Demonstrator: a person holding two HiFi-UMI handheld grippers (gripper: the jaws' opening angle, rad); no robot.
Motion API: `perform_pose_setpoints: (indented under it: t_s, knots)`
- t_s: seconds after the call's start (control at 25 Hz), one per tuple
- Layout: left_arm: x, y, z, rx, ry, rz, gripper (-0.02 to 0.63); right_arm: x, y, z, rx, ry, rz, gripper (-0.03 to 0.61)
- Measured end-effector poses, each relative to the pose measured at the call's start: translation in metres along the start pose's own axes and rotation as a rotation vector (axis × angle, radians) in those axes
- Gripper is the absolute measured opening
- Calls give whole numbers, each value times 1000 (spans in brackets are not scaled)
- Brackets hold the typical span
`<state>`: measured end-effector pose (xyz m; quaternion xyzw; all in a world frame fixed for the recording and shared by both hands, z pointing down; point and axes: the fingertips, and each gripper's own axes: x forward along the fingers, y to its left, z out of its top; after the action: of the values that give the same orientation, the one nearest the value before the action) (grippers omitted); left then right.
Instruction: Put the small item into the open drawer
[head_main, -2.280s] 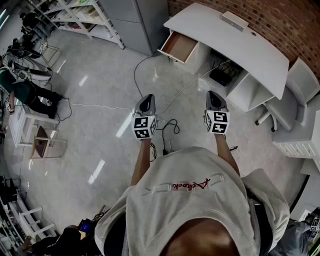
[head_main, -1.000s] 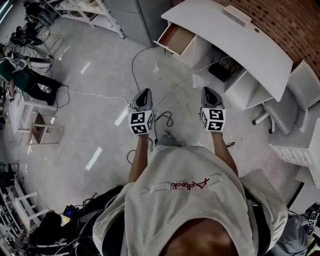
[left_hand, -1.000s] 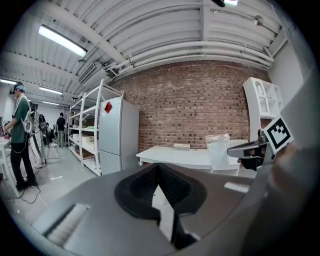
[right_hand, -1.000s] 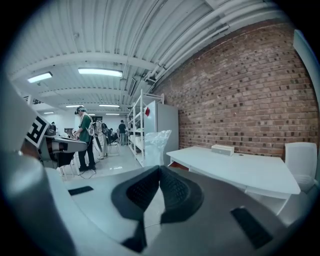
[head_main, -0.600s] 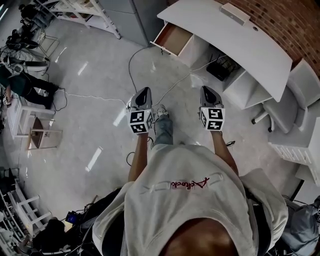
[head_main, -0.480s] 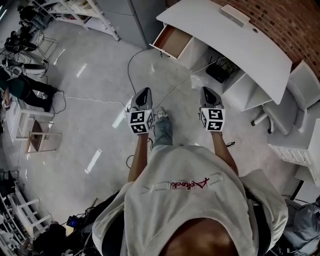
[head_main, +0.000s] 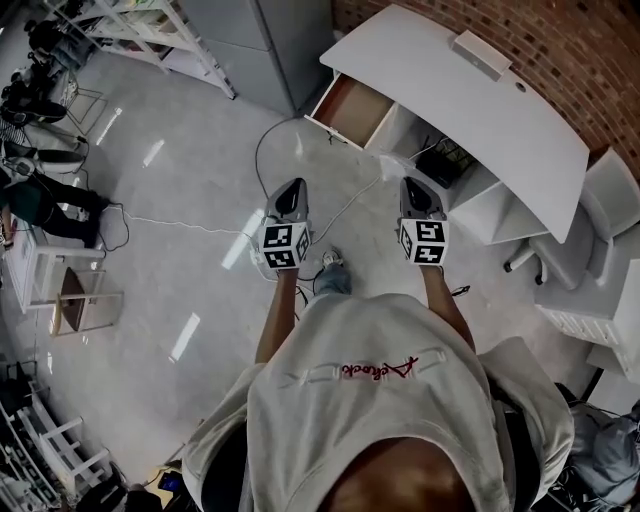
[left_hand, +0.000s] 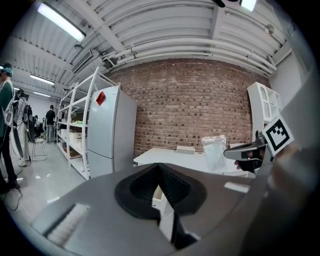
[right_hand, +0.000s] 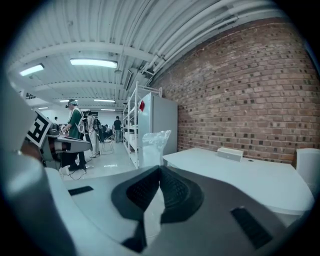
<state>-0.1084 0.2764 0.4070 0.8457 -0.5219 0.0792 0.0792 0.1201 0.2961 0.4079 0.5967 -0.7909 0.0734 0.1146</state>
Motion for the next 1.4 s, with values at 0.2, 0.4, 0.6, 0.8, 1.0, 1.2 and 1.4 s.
perform_pose_setpoints:
  t_s: [0.2, 0.4, 0.6, 0.8, 1.0, 1.2, 1.4]
  knots:
    - [48, 53, 22, -5, -12, -15, 9, 67, 9, 28, -4, -6, -8, 12]
    - [89, 101, 36, -6, -15, -32, 9, 125, 15, 47, -8, -6, -27, 12]
    - [131, 134, 46, 1, -17, -58, 9, 171, 9, 55, 10, 5, -67, 12]
    - [163, 165, 53, 6, -15, -83, 9, 208, 10, 65, 13, 6, -96, 12]
    - [184, 170, 48, -7, -1, -106, 9, 225, 6, 57, 14, 34, -116, 12]
    - [202, 166, 41, -9, 23, -128, 9, 241, -2, 53, 21, 54, -121, 12]
    - [220, 170, 40, -13, 39, -115, 9, 260, -13, 52, 23, 65, -104, 12]
